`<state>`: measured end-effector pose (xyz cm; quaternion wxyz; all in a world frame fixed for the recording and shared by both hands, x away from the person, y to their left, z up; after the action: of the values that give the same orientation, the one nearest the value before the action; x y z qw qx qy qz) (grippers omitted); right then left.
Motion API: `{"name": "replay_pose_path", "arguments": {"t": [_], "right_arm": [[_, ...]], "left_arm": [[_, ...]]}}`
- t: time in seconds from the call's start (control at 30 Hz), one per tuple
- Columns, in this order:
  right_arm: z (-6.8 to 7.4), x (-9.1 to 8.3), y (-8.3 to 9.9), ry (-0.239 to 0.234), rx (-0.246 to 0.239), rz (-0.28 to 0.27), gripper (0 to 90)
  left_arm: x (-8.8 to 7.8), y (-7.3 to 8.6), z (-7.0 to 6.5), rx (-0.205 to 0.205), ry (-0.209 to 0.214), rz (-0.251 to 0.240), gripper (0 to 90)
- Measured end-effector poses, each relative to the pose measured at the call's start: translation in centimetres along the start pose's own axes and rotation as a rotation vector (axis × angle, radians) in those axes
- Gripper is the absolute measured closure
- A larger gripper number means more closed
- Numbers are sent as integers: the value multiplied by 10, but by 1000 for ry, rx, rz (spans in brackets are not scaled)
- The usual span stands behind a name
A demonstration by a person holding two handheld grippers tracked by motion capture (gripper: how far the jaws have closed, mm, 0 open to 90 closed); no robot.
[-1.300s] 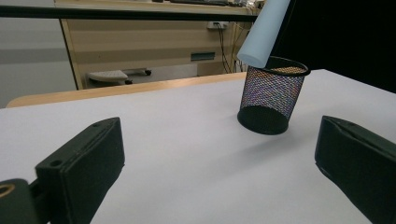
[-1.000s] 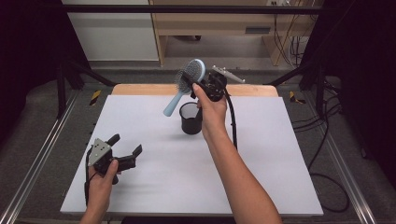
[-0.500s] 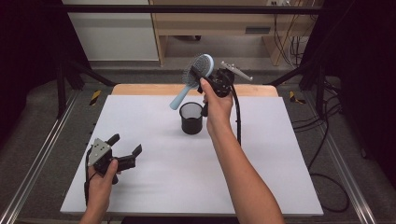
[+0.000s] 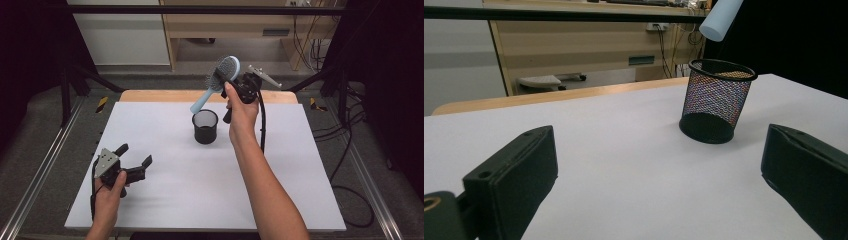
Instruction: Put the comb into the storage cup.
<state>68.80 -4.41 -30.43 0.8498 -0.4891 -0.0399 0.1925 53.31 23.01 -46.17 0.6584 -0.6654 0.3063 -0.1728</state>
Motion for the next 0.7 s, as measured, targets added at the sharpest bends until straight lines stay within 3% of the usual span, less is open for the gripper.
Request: {"name": "replay_pose_path", "arguments": {"t": [0.13, 0.7], "right_arm": [[-2, -2, 0, 8, -27, -2, 514], [-13, -7, -6, 26, -21, -29, 513]], "left_arm": [[0, 0, 0, -5, -1, -1, 17], [1, 1, -1, 1, 3, 0, 17]]}}
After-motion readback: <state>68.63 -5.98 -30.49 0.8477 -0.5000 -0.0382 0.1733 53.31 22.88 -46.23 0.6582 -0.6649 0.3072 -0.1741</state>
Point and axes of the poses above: each handheld gripper's, and its own axes: x roughly forward along the jaws, y roughly out of its underside, z roughly to its left, the point moved 10 cm from there along x, roughly forward along the jaws, and after that the axes turned 11 degrees about y, right-handed, at the moved point
